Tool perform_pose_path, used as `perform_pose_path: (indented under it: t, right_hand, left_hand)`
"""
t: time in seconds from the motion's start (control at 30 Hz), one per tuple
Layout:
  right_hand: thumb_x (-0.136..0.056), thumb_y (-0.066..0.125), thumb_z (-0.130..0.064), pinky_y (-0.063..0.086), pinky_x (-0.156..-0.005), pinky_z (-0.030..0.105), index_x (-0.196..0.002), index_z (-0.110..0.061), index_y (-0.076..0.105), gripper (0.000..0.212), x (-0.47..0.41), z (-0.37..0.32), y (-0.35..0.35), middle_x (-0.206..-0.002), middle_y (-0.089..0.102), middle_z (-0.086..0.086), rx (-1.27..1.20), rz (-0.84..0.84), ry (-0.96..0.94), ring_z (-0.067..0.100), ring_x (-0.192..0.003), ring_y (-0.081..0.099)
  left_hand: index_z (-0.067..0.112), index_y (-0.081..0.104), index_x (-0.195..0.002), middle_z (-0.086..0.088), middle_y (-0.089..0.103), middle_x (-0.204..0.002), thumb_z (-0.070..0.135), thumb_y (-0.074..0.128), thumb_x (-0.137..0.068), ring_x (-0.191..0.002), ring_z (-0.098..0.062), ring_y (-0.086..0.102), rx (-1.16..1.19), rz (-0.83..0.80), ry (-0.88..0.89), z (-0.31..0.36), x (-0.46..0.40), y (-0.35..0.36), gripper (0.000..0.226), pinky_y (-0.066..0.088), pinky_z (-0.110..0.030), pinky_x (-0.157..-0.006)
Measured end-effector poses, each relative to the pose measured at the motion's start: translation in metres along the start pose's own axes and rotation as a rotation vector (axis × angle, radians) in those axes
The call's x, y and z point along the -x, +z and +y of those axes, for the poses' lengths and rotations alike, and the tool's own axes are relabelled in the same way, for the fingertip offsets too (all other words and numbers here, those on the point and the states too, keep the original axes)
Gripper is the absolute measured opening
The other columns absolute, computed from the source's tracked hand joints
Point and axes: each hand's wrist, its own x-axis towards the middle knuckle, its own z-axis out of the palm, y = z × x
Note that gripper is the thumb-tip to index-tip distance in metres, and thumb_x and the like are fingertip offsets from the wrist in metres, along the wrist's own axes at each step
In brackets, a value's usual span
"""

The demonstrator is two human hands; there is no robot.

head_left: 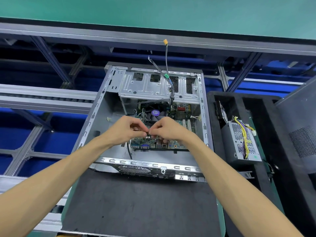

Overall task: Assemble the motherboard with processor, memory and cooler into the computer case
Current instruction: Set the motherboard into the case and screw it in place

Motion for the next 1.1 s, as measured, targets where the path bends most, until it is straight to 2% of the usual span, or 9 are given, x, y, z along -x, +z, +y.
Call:
perform_pose_path:
  t: [0.17, 0.33, 0.47, 0.6, 0.7, 0.77, 0.87, 0.97, 1.1]
  right_hand:
    - [-0.100, 0.061, -0.019, 0.034, -0.045, 0.020, -0.080, -0.006, 0.065, 0.024, 0.001, -0.007, -0.005, -0.064, 0.049, 0.003, -0.219, -0.139, 0.190, 0.012, -0.053, 0.041]
    - [-0.099, 0.061, -0.010, 0.036, -0.040, 0.015, -0.098, 0.003, 0.065, 0.014, 0.002, -0.011, -0.006, -0.073, 0.056, 0.004, -0.412, -0.144, 0.193, 0.008, -0.056, 0.045]
    - [-0.098, 0.062, -0.011, 0.035, -0.041, 0.016, -0.100, 0.004, 0.067, 0.016, 0.003, -0.010, -0.007, -0.072, 0.056, 0.005, -0.429, -0.202, 0.200, 0.009, -0.056, 0.043]
    - [-0.094, 0.066, -0.017, 0.036, -0.046, 0.021, -0.103, 0.004, 0.074, 0.024, 0.000, -0.007, -0.002, -0.078, 0.063, 0.009, -0.210, -0.065, 0.140, 0.014, -0.056, 0.045]
    - [-0.095, 0.060, -0.020, 0.056, -0.062, 0.030, -0.090, -0.012, 0.080, 0.022, 0.002, 0.003, 0.000, -0.083, 0.076, 0.006, 0.272, 0.181, -0.009, 0.020, -0.066, 0.066]
    - [-0.093, 0.056, -0.018, 0.057, -0.072, 0.033, -0.085, -0.016, 0.077, 0.023, 0.008, 0.009, -0.002, -0.079, 0.074, 0.002, 0.463, 0.256, -0.012, 0.022, -0.078, 0.069]
    - [-0.092, 0.065, -0.023, 0.054, -0.077, 0.033, -0.098, -0.017, 0.076, 0.014, 0.012, 0.015, -0.005, -0.087, 0.070, -0.003, 0.516, 0.128, 0.045, 0.022, -0.087, 0.067]
    - [-0.095, 0.065, -0.034, 0.052, -0.083, 0.035, -0.118, -0.015, 0.067, 0.030, 0.011, 0.015, -0.005, -0.110, 0.066, 0.004, 0.525, -0.033, 0.094, 0.024, -0.097, 0.063]
    - [-0.087, 0.077, -0.031, 0.042, -0.079, 0.032, -0.126, -0.020, 0.058, 0.044, 0.008, 0.016, -0.003, -0.105, 0.053, -0.004, 0.507, -0.083, 0.090, 0.021, -0.098, 0.054]
  left_hand:
    - [0.017, 0.078, -0.093, 0.002, 0.075, -0.077, 0.018, 0.083, -0.078, -0.066, 0.001, 0.061, 0.048, 0.059, -0.048, 0.001, 0.002, 0.001, 0.015, 0.045, -0.010, -0.060]
    - [0.017, 0.080, -0.084, -0.002, 0.075, -0.077, 0.019, 0.081, -0.081, -0.069, -0.010, 0.064, 0.083, 0.104, -0.016, 0.004, 0.005, -0.001, 0.005, 0.055, -0.024, -0.068]
    - [0.021, 0.079, -0.081, 0.000, 0.073, -0.074, 0.020, 0.082, -0.080, -0.066, -0.010, 0.063, 0.107, 0.075, 0.034, 0.002, 0.010, -0.004, 0.003, 0.053, -0.021, -0.065]
    - [0.021, 0.078, -0.080, 0.004, 0.074, -0.077, 0.020, 0.082, -0.080, -0.075, -0.013, 0.066, -0.056, 0.080, 0.039, -0.005, 0.004, -0.004, 0.004, 0.052, -0.026, -0.072]
    - [0.019, 0.075, -0.080, 0.008, 0.071, -0.078, 0.021, 0.079, -0.083, -0.074, -0.008, 0.064, -0.355, 0.013, 0.087, -0.009, -0.004, 0.001, 0.005, 0.051, -0.027, -0.071]
    - [0.018, 0.073, -0.084, 0.007, 0.070, -0.085, 0.023, 0.075, -0.086, -0.077, -0.007, 0.061, -0.578, -0.055, 0.133, -0.011, -0.010, 0.004, 0.005, 0.050, -0.026, -0.076]
    - [0.016, 0.072, -0.089, 0.004, 0.071, -0.091, 0.022, 0.070, -0.089, -0.084, -0.013, 0.061, -0.752, -0.112, 0.127, -0.013, -0.018, 0.004, 0.007, 0.047, -0.025, -0.075]
    - [0.017, 0.071, -0.088, 0.005, 0.070, -0.090, 0.021, 0.069, -0.089, -0.079, -0.011, 0.059, -0.814, -0.155, 0.138, -0.015, -0.021, 0.001, 0.005, 0.041, -0.021, -0.070]
    - [0.018, 0.069, -0.087, 0.005, 0.069, -0.090, 0.021, 0.069, -0.089, -0.079, -0.011, 0.058, -0.822, -0.170, 0.165, -0.019, -0.021, 0.001, 0.004, 0.044, -0.022, -0.071]
